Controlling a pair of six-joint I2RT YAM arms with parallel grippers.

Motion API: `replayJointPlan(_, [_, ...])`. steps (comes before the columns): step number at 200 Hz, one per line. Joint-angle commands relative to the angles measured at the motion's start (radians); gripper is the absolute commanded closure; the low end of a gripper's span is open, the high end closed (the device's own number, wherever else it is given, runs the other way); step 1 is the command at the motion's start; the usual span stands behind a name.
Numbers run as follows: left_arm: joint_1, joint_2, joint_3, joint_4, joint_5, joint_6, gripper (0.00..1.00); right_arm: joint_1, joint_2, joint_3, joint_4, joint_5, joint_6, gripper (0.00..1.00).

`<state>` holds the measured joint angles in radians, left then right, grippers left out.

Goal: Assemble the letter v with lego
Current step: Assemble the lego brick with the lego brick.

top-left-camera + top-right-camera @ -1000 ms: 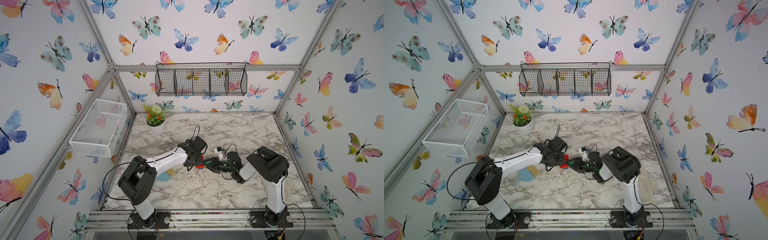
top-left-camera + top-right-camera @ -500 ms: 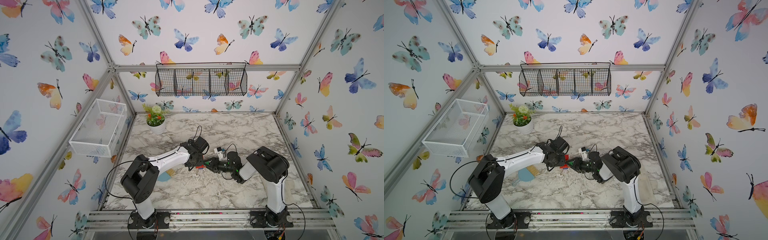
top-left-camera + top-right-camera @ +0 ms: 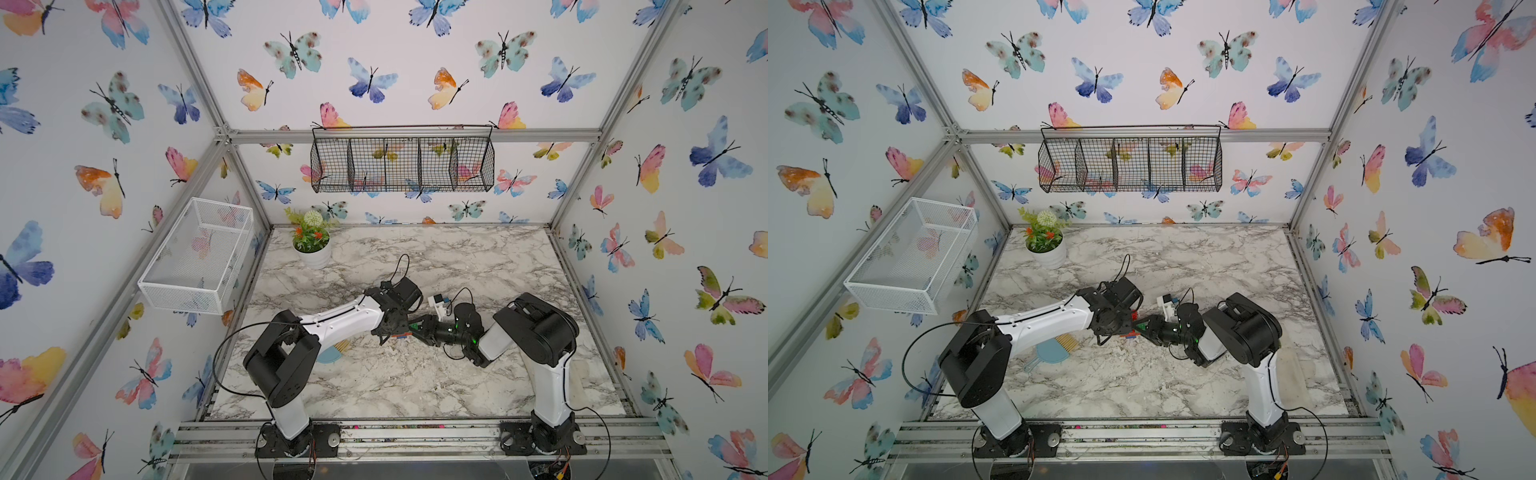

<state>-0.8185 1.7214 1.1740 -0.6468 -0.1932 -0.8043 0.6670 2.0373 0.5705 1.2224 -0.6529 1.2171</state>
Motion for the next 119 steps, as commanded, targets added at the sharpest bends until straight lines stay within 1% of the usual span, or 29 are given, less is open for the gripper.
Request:
replayJointPlan(1, [-0.005, 0.010, -0.041, -0.018, -0.028, 0.001, 0.82, 0.005, 0.005, -0.003, -0.104, 0.036, -0.038, 0.63])
replayJointPlan(50, [-0.011, -0.025, -0.086, 0.038, -0.020, -0.009, 0.83, 0.005, 0.006, -0.005, -0.108, 0.041, -0.039, 0.63])
replayJointPlan(119, [-0.023, 0.021, -0.093, 0.029, -0.021, 0.013, 0.85, 0.005, 0.002, -0.014, -0.109, 0.045, -0.041, 0.64])
